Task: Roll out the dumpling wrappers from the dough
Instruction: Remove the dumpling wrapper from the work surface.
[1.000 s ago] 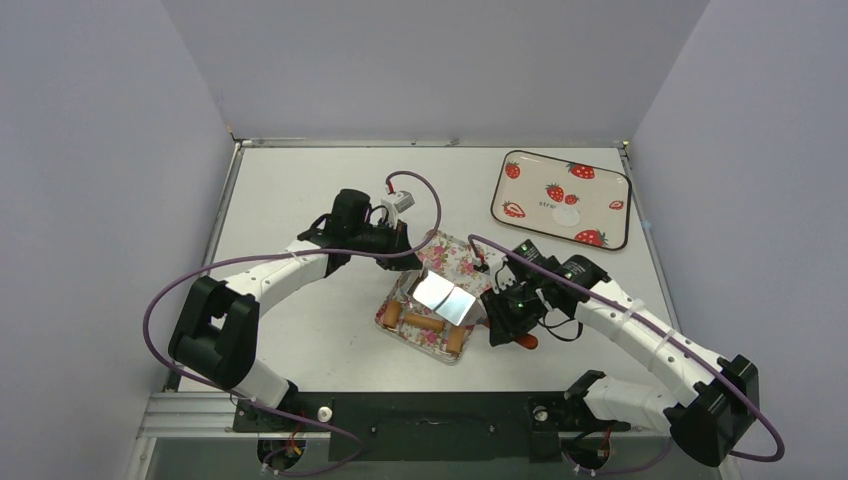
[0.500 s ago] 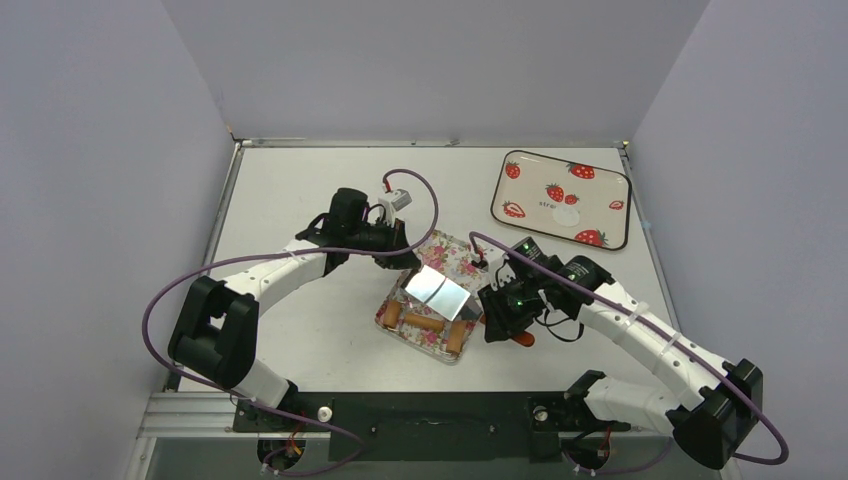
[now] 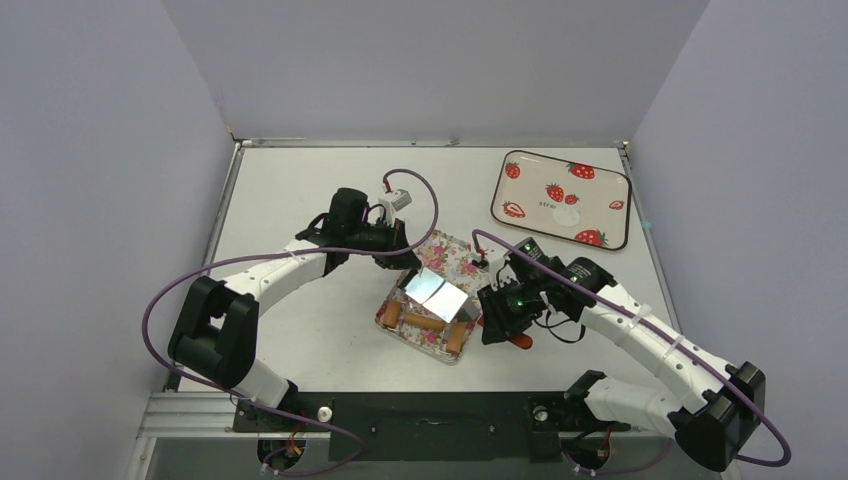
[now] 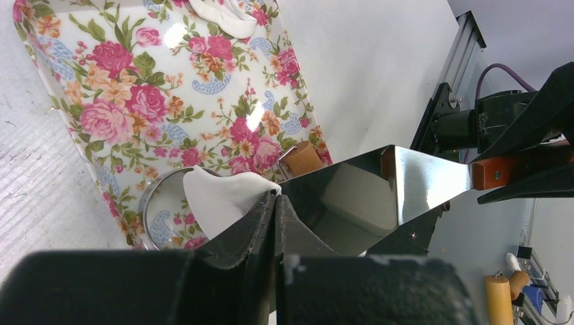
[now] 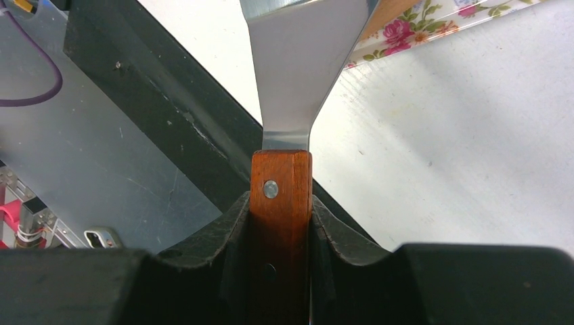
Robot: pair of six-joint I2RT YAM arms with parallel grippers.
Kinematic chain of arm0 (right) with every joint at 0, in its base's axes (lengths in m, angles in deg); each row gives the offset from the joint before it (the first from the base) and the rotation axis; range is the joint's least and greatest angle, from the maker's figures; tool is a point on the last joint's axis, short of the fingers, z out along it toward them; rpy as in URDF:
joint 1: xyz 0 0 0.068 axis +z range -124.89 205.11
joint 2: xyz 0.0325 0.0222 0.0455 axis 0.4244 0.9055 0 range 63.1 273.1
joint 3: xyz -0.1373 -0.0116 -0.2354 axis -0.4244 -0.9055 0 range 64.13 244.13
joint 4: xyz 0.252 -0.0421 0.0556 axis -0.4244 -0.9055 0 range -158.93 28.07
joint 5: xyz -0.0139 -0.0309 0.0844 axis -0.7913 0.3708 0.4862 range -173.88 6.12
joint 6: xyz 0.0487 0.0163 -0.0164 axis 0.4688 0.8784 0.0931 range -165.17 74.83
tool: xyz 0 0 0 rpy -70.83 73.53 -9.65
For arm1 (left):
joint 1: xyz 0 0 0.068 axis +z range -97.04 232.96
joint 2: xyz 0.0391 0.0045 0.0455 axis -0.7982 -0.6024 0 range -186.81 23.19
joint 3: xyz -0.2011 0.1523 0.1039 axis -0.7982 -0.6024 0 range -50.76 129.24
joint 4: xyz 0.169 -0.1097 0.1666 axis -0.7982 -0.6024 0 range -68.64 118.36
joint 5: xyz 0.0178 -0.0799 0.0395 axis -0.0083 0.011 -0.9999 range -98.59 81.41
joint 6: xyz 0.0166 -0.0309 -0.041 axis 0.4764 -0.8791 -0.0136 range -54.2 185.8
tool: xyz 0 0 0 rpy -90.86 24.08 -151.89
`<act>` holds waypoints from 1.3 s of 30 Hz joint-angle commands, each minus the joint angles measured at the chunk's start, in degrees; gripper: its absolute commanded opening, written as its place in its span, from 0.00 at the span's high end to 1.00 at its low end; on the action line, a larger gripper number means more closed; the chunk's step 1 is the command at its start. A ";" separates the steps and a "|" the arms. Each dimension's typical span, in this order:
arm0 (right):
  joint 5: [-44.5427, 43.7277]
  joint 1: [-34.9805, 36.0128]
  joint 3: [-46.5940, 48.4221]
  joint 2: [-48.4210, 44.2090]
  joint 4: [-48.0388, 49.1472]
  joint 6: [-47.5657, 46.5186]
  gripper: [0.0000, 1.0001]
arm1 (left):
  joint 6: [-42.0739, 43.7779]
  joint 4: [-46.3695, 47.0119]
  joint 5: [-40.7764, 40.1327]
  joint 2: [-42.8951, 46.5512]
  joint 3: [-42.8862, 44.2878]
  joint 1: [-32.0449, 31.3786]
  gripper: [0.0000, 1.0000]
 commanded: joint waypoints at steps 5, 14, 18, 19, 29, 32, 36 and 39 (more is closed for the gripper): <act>0.17 0.13 -0.94 -3.56 10.92 3.88 1.00 | -1.61 0.78 1.04 1.38 1.27 -0.37 1.00; -5.46 -6.28 -3.11 -6.50 12.61 9.89 1.00 | -2.28 -0.42 1.68 2.39 0.03 -2.20 1.00; -8.49 -6.48 -3.99 -7.26 14.24 11.66 1.00 | -2.31 -0.31 1.66 2.23 0.23 -2.94 1.00; -8.72 -6.45 -4.20 -7.54 13.85 11.34 1.00 | -2.33 -0.48 1.62 2.17 0.44 -2.91 1.00; -9.46 -7.11 -4.76 -9.66 8.28 11.85 1.00 | -1.54 0.38 2.07 0.92 2.27 1.75 1.00; -10.24 -9.26 -3.43 -8.78 8.22 12.82 1.00 | 1.62 -1.92 1.05 -0.43 4.83 4.15 0.97; -12.81 -9.87 -0.44 -5.27 7.91 13.87 1.00 | 4.38 -6.68 -4.46 -2.86 8.18 4.54 0.76; -15.70 -10.15 0.65 -2.36 7.96 12.60 1.00 | 3.92 -9.38 -8.58 -5.85 11.06 4.67 0.69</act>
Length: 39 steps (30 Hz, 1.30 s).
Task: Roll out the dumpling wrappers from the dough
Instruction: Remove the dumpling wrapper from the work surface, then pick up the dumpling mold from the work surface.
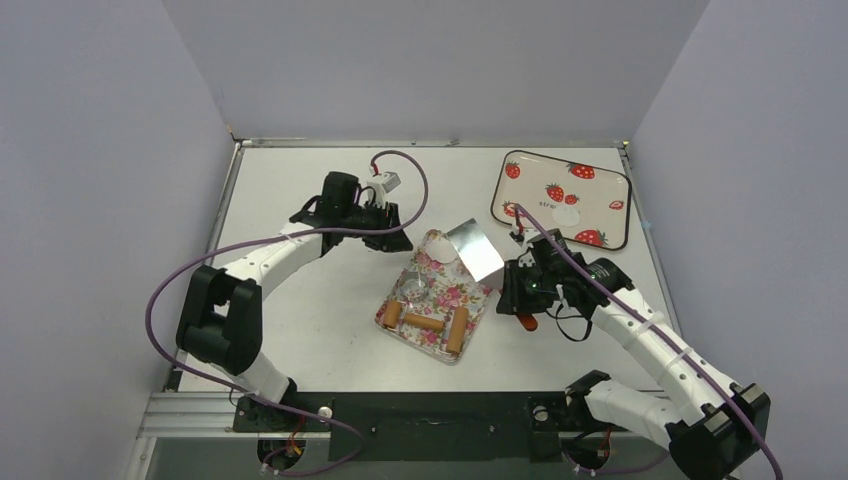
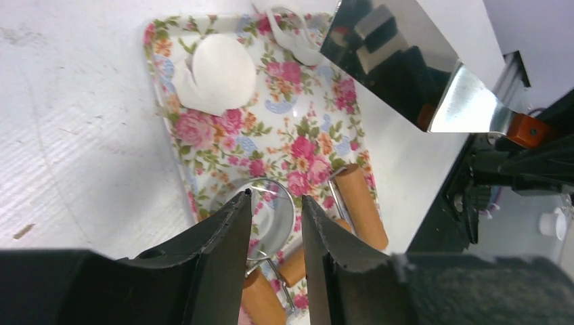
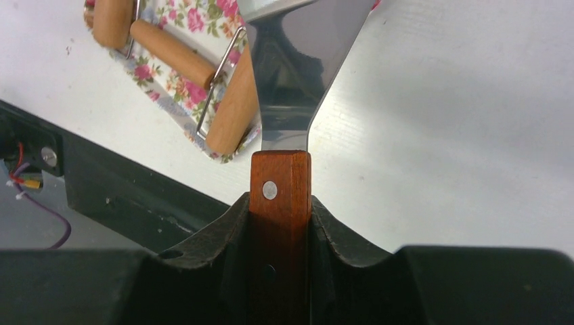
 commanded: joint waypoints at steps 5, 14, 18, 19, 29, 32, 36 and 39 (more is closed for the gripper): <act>-5.70 -0.66 2.93 5.46 -1.41 -1.47 1.00 | 0.85 -5.04 -10.91 -5.53 8.56 0.00 0.68; -3.39 -0.21 4.51 4.49 -11.14 7.29 1.00 | 2.96 -6.07 -13.92 -9.23 12.20 -0.32 0.66; -5.29 0.59 6.18 5.31 -11.70 8.13 1.00 | 25.62 -3.28 -9.16 -8.25 10.22 -2.00 0.67; -5.09 0.64 6.28 5.71 -11.31 8.05 1.00 | 32.84 -3.04 -9.13 -7.90 9.79 -2.06 0.67; -1.71 5.37 9.74 12.75 -11.15 9.50 1.00 | 28.35 -7.39 -5.71 -7.88 10.75 -0.04 0.66; -1.49 5.46 10.78 14.92 -11.50 8.70 1.00 | 21.93 -9.30 -4.65 -7.37 8.51 -1.38 0.58; -2.05 5.41 11.74 16.69 -11.28 7.68 1.00 | 23.17 -7.01 -11.24 -7.27 4.05 -4.77 0.54; -2.10 5.42 12.69 18.28 -11.16 7.36 1.00 | 26.12 -5.42 -16.13 -8.17 4.11 -6.39 0.53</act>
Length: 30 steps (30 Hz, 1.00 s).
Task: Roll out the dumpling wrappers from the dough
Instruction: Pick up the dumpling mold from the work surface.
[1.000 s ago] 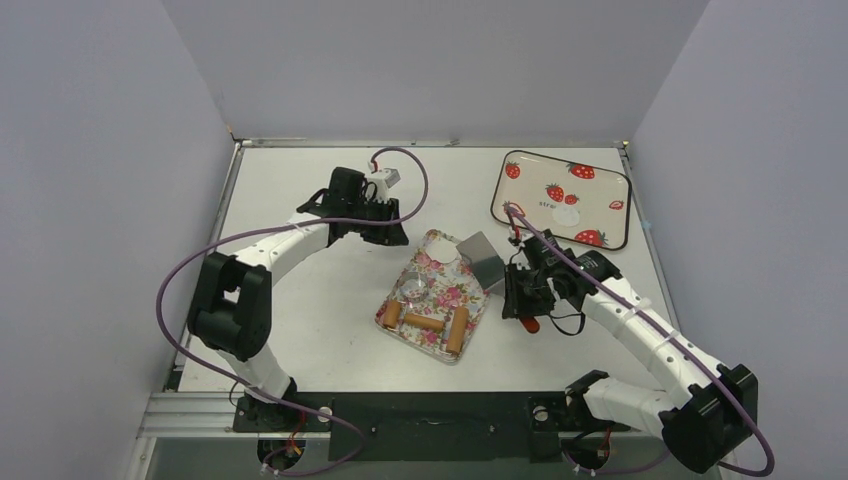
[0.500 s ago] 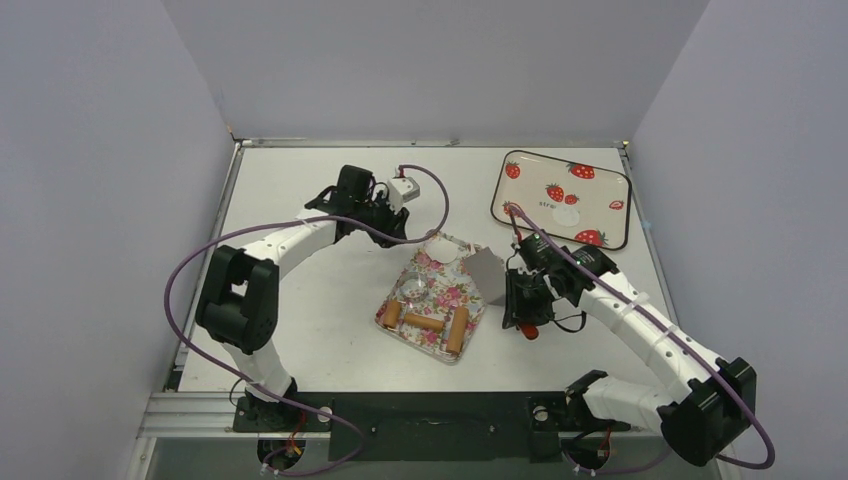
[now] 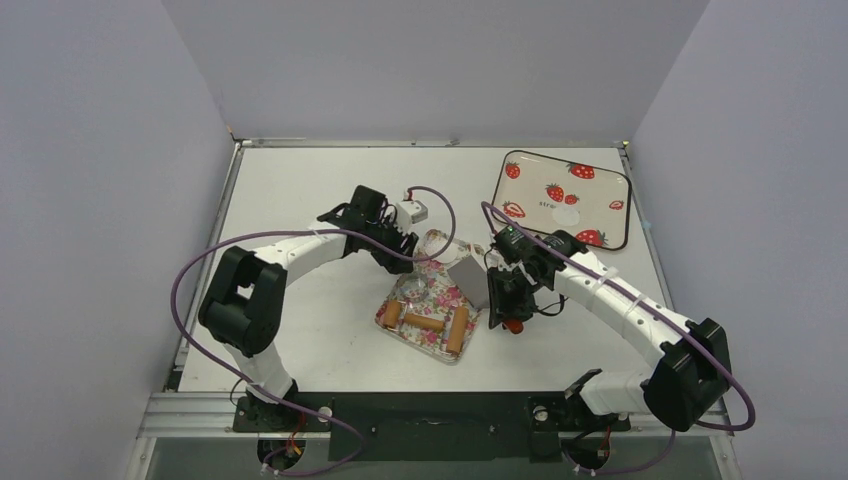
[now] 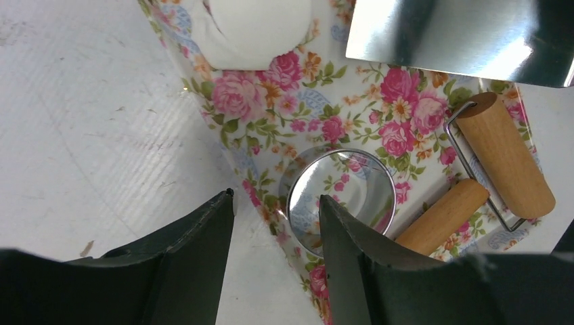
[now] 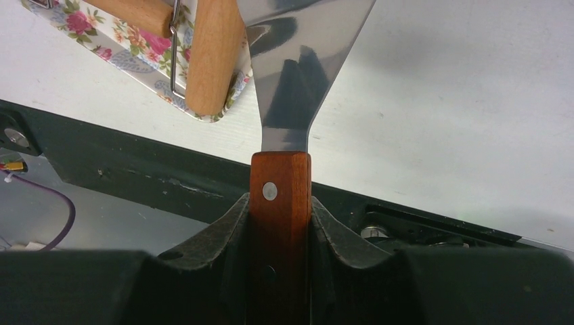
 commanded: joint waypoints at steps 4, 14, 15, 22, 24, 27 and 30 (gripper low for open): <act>-0.24 0.23 3.31 1.88 0.16 -0.51 1.00 | 5.75 0.70 -5.56 0.12 -1.25 -3.04 0.52; 5.90 -0.76 2.84 4.86 1.85 0.83 1.00 | 7.59 1.23 -7.30 -0.66 -2.50 -5.84 0.60; 6.88 -0.82 2.85 5.22 1.90 0.78 1.00 | 7.46 1.30 -7.64 -0.57 -2.42 -5.90 0.63; 11.17 -1.11 2.93 7.71 3.57 0.92 1.00 | 6.70 -3.84 -8.17 0.39 1.23 -4.33 1.00; 11.86 -0.44 4.21 9.19 3.97 0.60 1.00 | 6.37 -6.85 -6.78 0.93 3.39 -2.42 1.00; 13.39 1.51 5.66 10.48 4.02 -0.20 1.00 | 6.16 -9.99 -5.17 2.01 6.58 0.51 1.00; 15.67 3.00 5.99 11.73 4.67 -0.71 1.00 | 5.80 -12.30 -4.62 3.25 8.33 3.16 1.00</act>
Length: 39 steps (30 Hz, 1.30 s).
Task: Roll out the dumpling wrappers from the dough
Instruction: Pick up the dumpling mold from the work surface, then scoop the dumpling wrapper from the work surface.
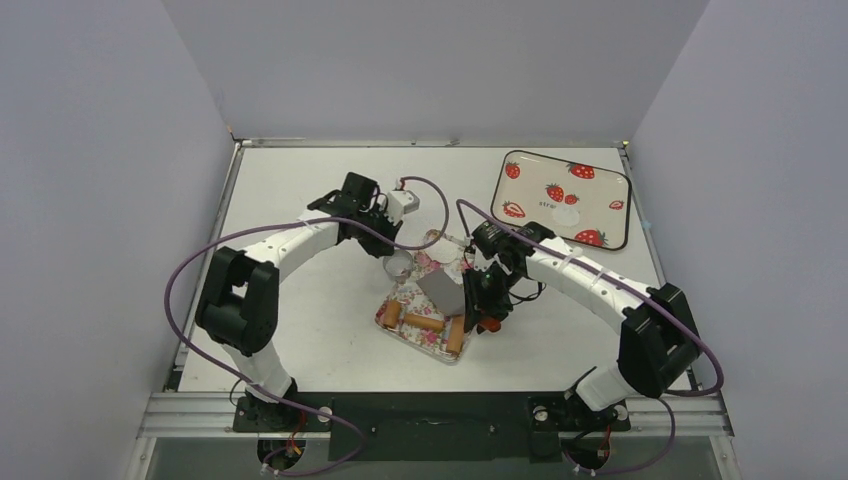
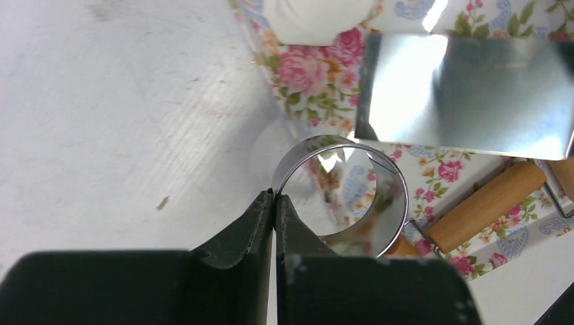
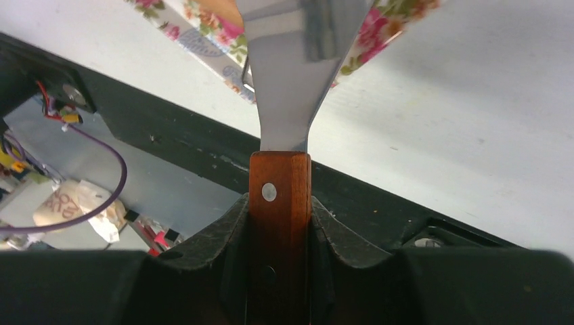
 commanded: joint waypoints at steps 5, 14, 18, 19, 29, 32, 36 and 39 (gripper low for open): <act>5.17 0.73 3.13 4.51 4.42 -2.52 1.00 | -1.71 -3.39 2.19 4.09 4.98 4.29 1.00; 1.42 -2.93 0.39 4.66 6.51 -1.24 1.00 | -3.94 -2.44 2.27 4.27 6.06 4.82 1.00; 0.14 -3.48 -0.31 3.39 6.64 -0.33 1.00 | -4.40 -1.99 2.46 4.25 6.47 4.85 1.00; -0.55 -3.69 -0.60 2.68 6.64 -0.15 1.00 | -4.51 -1.78 2.47 4.16 6.54 4.85 1.00; -4.32 -4.63 -1.11 -0.65 6.69 1.19 1.00 | -5.41 -1.02 3.09 4.09 6.36 4.80 1.00; -5.68 -5.02 -1.29 -0.22 7.52 0.20 1.00 | -5.62 -0.87 3.16 4.03 6.19 4.77 1.00; -6.14 -5.11 -1.55 1.91 8.50 -1.33 1.00 | -6.01 -0.47 3.39 4.18 6.18 4.70 1.00; -7.33 -5.19 -1.19 2.81 8.76 -2.36 1.00 | -5.93 -0.33 3.13 4.30 6.02 4.67 1.00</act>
